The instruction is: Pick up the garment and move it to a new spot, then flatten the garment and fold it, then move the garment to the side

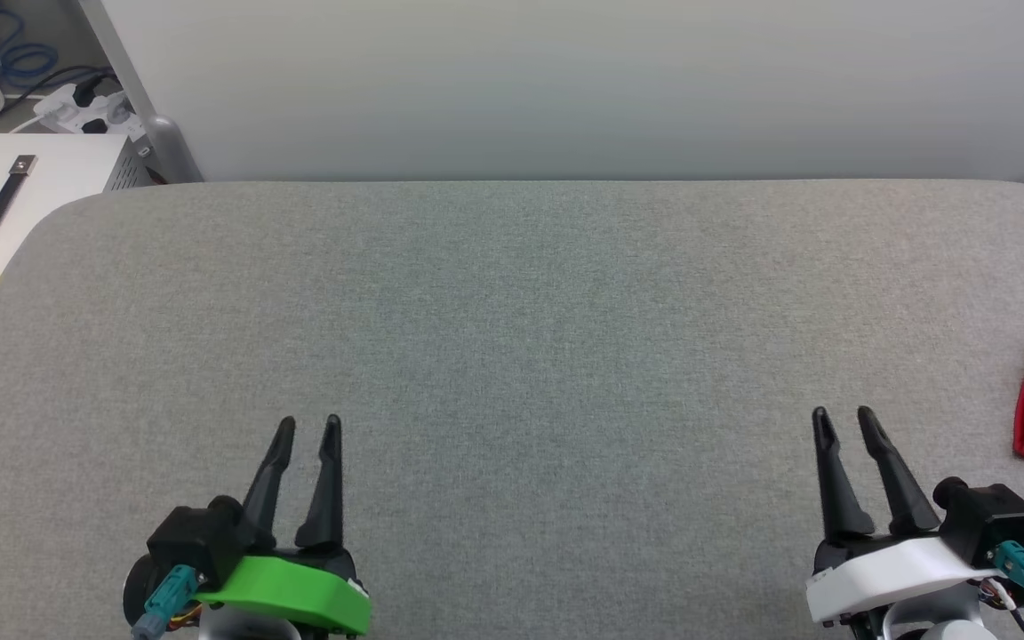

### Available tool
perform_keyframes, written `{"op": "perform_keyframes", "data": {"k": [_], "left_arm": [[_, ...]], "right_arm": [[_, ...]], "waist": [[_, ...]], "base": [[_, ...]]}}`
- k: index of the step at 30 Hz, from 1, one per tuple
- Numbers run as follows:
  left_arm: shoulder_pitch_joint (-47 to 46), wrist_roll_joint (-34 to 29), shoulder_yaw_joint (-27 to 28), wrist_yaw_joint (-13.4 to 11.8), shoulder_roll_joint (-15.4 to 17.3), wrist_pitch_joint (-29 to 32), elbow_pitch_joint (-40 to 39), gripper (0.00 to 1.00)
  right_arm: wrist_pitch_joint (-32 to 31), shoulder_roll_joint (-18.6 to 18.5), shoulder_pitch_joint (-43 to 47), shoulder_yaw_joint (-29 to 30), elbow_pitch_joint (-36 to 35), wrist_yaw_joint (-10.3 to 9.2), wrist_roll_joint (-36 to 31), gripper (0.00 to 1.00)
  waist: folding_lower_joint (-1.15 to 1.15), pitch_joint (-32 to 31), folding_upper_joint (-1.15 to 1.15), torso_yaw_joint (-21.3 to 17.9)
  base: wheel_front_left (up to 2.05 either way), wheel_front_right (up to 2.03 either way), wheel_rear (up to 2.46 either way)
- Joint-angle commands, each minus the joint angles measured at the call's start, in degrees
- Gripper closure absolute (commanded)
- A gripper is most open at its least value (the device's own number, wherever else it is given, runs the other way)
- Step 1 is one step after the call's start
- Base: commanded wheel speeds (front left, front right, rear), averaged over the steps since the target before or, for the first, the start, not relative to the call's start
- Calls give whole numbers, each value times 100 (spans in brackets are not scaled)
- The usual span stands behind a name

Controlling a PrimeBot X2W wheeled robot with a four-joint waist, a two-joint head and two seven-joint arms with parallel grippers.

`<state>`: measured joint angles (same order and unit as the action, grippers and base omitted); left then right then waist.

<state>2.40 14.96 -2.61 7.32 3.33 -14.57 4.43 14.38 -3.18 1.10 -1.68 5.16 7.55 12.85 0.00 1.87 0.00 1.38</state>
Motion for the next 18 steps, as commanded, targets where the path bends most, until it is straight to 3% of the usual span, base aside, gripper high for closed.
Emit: {"op": "perform_keyframes", "data": {"k": [1,18], "left_arm": [[0,-1,0,-1,1,2,0,100],[-32,-196,33,-96,-5,192,-55,100]], "right_arm": [[-2,0,0,-1,-1,0,-2,100],[-189,4,-14,21,-68,-1,-169,100]], "waist": [[0,0,0,0],[0,-25,0,-18]], "base": [[0,0,0],[0,0,0]]}}
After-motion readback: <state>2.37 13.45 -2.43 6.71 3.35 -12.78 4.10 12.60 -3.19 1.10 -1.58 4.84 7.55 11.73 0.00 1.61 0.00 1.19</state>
